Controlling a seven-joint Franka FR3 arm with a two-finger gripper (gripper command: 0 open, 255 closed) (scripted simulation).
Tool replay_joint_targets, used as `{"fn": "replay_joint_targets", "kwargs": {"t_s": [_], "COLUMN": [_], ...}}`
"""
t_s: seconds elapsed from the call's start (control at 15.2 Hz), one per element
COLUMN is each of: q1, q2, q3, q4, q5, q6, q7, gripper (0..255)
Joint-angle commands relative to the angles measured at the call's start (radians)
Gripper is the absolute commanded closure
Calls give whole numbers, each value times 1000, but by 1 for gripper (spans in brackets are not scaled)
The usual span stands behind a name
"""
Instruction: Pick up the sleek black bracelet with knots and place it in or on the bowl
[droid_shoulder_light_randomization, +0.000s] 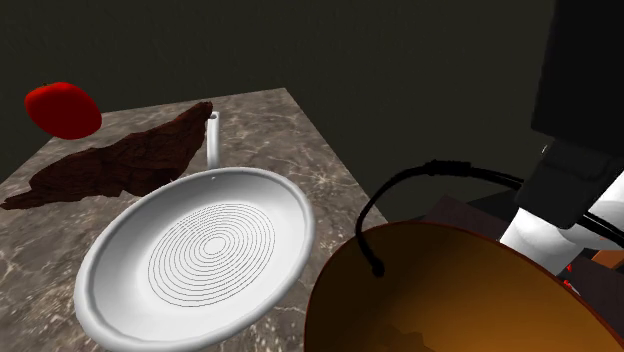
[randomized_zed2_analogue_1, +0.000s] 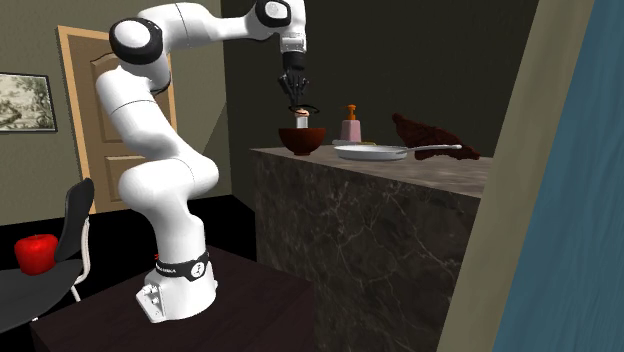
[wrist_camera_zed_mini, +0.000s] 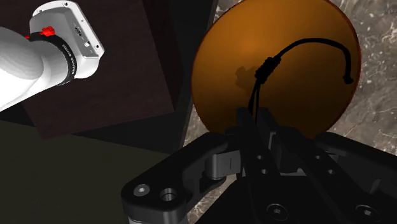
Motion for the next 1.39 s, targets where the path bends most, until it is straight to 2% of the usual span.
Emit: {"fn": "replay_joint_targets", "kwargs": {"t_s": [0.0,0.86,1.32], "q1": [10,48,48], "q2": [-21,-107,-107], "q3": [6,15,15], "q4": [-31,-262,-262], "q5": [15,60,60], "q6": [15,165,165], "q7": [9,-32,-32], "gripper": [255,255,255]}}
